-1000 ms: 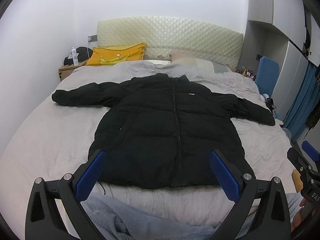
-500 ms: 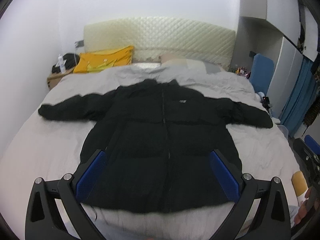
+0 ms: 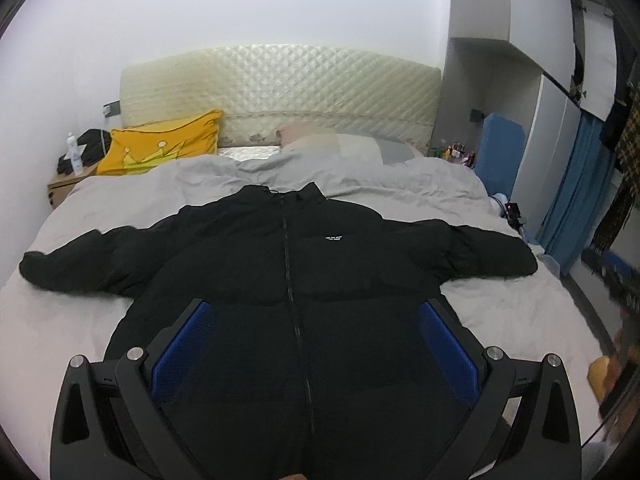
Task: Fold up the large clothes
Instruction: 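Reach the right gripper to the jacket sleeve cuff and grasp it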
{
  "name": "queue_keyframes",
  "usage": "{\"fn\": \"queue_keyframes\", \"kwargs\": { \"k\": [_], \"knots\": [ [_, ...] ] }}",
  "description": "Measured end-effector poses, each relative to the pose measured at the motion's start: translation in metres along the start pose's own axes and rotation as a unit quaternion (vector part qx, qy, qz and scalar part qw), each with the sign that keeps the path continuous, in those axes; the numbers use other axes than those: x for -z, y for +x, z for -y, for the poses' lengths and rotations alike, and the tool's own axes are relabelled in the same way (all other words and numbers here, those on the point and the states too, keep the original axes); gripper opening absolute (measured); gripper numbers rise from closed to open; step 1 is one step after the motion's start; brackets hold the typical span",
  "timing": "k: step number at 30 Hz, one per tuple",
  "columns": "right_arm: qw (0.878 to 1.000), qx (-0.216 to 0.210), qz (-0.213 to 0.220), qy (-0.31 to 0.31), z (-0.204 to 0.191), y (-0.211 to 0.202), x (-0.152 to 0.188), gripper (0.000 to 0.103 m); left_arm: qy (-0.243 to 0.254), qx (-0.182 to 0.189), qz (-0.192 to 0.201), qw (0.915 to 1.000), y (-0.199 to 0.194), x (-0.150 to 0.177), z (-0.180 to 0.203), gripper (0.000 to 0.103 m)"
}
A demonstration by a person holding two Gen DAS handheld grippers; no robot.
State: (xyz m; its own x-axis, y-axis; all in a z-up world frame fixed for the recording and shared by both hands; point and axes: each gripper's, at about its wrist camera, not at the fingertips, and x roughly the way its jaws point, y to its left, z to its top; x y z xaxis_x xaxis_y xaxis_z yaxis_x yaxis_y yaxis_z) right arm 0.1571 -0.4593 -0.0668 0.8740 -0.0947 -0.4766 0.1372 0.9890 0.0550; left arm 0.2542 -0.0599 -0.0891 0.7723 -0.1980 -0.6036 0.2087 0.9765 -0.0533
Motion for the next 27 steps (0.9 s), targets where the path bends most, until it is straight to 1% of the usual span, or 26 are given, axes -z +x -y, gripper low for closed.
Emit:
{"fn": "queue_keyframes", "kwargs": {
  "k": [2, 5, 8, 11, 13, 17, 19, 22, 24, 25, 26, 27],
  "knots": [
    [1.000, 0.005, 0.005, 0.005, 0.014, 0.016, -0.004, 0.103, 0.007, -0.007, 0.001, 1.0000, 0.011, 0.002, -0.005, 0.103],
    [1.000, 0.015, 0.001, 0.018, 0.033, 0.040, -0.008, 0.103, -0.005, -0.007, 0.004, 0.9999, 0.023, 0.005, -0.014, 0.103],
    [0.999, 0.028, 0.004, 0.038, 0.064, 0.070, -0.010, 0.103, -0.018, -0.011, 0.007, 0.9997, 0.035, 0.008, -0.024, 0.103],
    [0.997, 0.026, 0.001, 0.074, 0.095, 0.097, -0.010, 0.103, -0.024, -0.009, 0.008, 0.9996, 0.046, 0.013, -0.029, 0.103],
    [0.993, 0.031, 0.001, 0.113, 0.127, 0.119, -0.005, 0.103, -0.028, -0.008, 0.008, 0.9995, 0.054, 0.017, -0.033, 0.103],
    [0.986, 0.043, -0.007, 0.164, 0.178, 0.155, 0.006, 0.103, -0.038, -0.008, 0.000, 0.9992, 0.068, 0.024, -0.037, 0.103],
    [0.980, 0.050, -0.020, 0.191, 0.207, 0.178, 0.015, 0.103, -0.042, -0.007, -0.004, 0.9991, 0.075, 0.027, -0.039, 0.103],
    [0.970, 0.045, -0.029, 0.236, 0.241, 0.205, 0.029, 0.102, -0.044, -0.014, -0.009, 0.9989, 0.090, 0.032, -0.041, 0.103],
    [0.960, 0.041, -0.041, 0.274, 0.260, 0.223, 0.039, 0.099, -0.050, -0.015, -0.016, 0.9985, 0.102, 0.034, -0.043, 0.103],
    [0.953, 0.043, -0.043, 0.298, 0.271, 0.233, 0.047, 0.099, -0.055, -0.012, -0.019, 0.9982, 0.108, 0.035, -0.045, 0.103],
    [0.949, 0.043, -0.044, 0.310, 0.277, 0.239, 0.051, 0.098, -0.060, -0.009, -0.022, 0.9979, 0.113, 0.036, -0.047, 0.103],
    [0.940, 0.045, -0.047, 0.334, 0.289, 0.251, 0.061, 0.098, -0.063, -0.009, -0.025, 0.9977, 0.118, 0.037, -0.048, 0.103]
  ]
}}
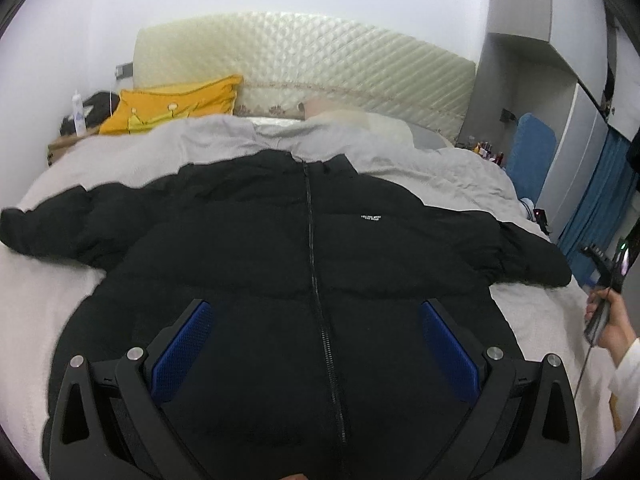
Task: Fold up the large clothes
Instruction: 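Reach the right gripper to the jacket sleeve cuff and grasp it, then lift the sleeve with the right gripper and fold it across the jacket body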
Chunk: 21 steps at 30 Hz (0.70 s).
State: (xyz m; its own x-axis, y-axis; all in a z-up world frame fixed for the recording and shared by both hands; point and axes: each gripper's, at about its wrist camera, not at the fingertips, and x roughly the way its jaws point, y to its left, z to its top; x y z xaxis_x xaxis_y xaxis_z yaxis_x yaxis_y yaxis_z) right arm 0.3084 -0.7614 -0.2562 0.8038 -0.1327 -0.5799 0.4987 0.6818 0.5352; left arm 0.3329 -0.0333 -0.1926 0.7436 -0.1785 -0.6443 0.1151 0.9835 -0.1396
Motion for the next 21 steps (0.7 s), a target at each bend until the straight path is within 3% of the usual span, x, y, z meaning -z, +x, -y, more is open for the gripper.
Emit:
{"fn": "queue_keyframes", "kwargs": {
  "k": [3, 6, 11, 15, 17, 19, 21],
  "knots": [
    [0.997, 0.008, -0.020, 0.072, 0.033, 0.034, 0.003, 0.094, -0.005, -0.005, -0.005, 1.0000, 0.014, 0.003, -0.003, 0.103],
    [0.993, 0.011, -0.014, 0.115, 0.055, 0.057, 0.004, 0.094, -0.005, -0.014, -0.009, 0.9998, 0.030, 0.007, -0.003, 0.103],
    [0.987, -0.061, 0.022, 0.149, 0.064, 0.079, -0.010, 0.094, -0.004, -0.028, -0.006, 0.9996, 0.046, 0.010, -0.004, 0.103],
    [0.985, -0.085, 0.034, 0.148, 0.061, 0.092, -0.021, 0.092, -0.007, -0.036, -0.009, 0.9993, 0.058, 0.011, -0.006, 0.103],
    [0.986, -0.088, 0.030, 0.135, 0.056, 0.099, -0.025, 0.075, -0.006, -0.039, -0.015, 0.9991, 0.063, 0.012, -0.006, 0.103],
    [0.989, -0.094, 0.018, 0.116, 0.049, 0.104, -0.029, 0.032, -0.005, -0.039, -0.020, 0.9990, 0.066, 0.013, -0.007, 0.103],
    [0.990, -0.084, 0.017, 0.110, 0.042, 0.101, -0.033, 0.017, -0.002, -0.043, -0.020, 0.9989, 0.066, 0.014, -0.008, 0.103]
  ]
}}
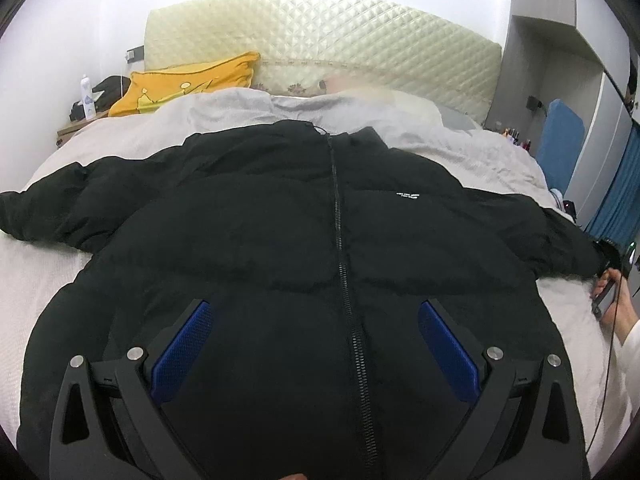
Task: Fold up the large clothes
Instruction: 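Lift the sleeve with the right gripper and fold it across the jacket body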
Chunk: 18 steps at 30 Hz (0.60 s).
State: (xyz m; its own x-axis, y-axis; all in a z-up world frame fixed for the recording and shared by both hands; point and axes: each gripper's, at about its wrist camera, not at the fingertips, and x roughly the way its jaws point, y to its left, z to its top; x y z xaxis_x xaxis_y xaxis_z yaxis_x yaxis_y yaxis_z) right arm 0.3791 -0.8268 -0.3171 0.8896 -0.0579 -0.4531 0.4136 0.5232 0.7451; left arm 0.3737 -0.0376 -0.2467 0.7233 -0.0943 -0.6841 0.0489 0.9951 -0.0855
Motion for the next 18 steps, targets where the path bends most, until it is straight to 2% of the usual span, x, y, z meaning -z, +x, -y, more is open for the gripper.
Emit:
{"fn": "queue_keyframes", "kwargs": {
  "k": [1, 4, 11, 18],
  "knots": [
    [1.000, 0.004, 0.003, -0.007, -0.005, -0.004, 0.000, 0.012, 0.002, -0.002, 0.001, 1.0000, -0.001, 0.000, -0.001, 0.103],
    [0.999, 0.016, 0.016, -0.040, -0.025, -0.021, -0.006, 0.008, 0.007, -0.004, 0.008, 0.9999, -0.006, 0.000, -0.002, 0.103],
    [0.994, 0.015, 0.051, -0.094, -0.080, -0.077, -0.030, 0.005, 0.014, -0.012, 0.018, 0.9997, -0.023, -0.004, -0.012, 0.103],
    [0.986, -0.003, 0.075, -0.149, -0.162, -0.127, -0.040, 0.005, 0.010, -0.021, 0.024, 0.9995, -0.051, -0.008, -0.030, 0.103]
  ]
}}
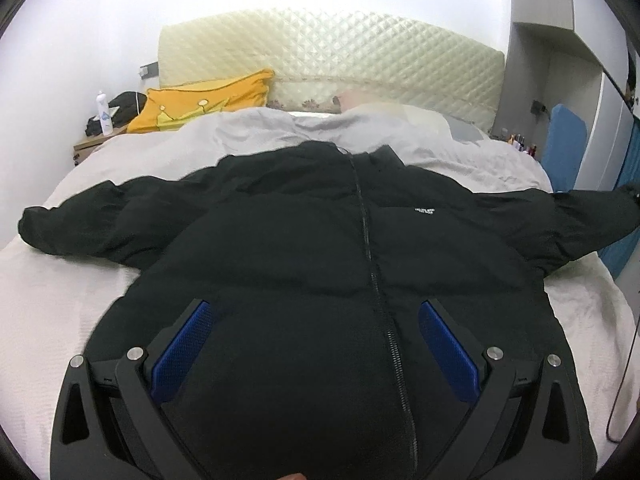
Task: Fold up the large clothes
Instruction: 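Lift the sleeve with the right gripper and fold it across the jacket body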
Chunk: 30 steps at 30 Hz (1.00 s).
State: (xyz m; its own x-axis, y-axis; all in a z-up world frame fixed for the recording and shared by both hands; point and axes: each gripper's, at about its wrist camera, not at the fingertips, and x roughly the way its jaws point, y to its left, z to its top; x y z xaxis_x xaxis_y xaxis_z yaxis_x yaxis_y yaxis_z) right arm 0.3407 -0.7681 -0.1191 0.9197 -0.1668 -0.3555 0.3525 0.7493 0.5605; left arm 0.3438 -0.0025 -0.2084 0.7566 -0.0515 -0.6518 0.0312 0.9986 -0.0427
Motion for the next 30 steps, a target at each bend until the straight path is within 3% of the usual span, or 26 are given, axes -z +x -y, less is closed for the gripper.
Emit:
{"fn": "queue_keyframes", "kwargs": {
  "k": [7, 16, 20, 30],
  "knots": [
    [0.994, -0.033, 0.007, -0.099, -0.113, -0.043, -0.016, 0.007, 0.005, -0.003, 0.018, 0.9998, -0.031, -0.003, -0.013, 0.103],
    [0.976, -0.085, -0.006, -0.202, -0.263, -0.072, 0.020, 0.011, 0.007, 0.004, 0.035, 0.9994, -0.053, 0.000, -0.028, 0.103],
    [0.966, -0.113, -0.022, -0.230, -0.310, -0.073, 0.052, 0.012, 0.015, -0.002, 0.032, 0.9994, -0.053, 0.003, -0.033, 0.103],
    [0.926, -0.201, -0.090, -0.307, -0.423, -0.049, 0.193, 0.015, 0.015, -0.019, 0.036, 0.9990, -0.050, 0.001, -0.061, 0.103]
  ]
}}
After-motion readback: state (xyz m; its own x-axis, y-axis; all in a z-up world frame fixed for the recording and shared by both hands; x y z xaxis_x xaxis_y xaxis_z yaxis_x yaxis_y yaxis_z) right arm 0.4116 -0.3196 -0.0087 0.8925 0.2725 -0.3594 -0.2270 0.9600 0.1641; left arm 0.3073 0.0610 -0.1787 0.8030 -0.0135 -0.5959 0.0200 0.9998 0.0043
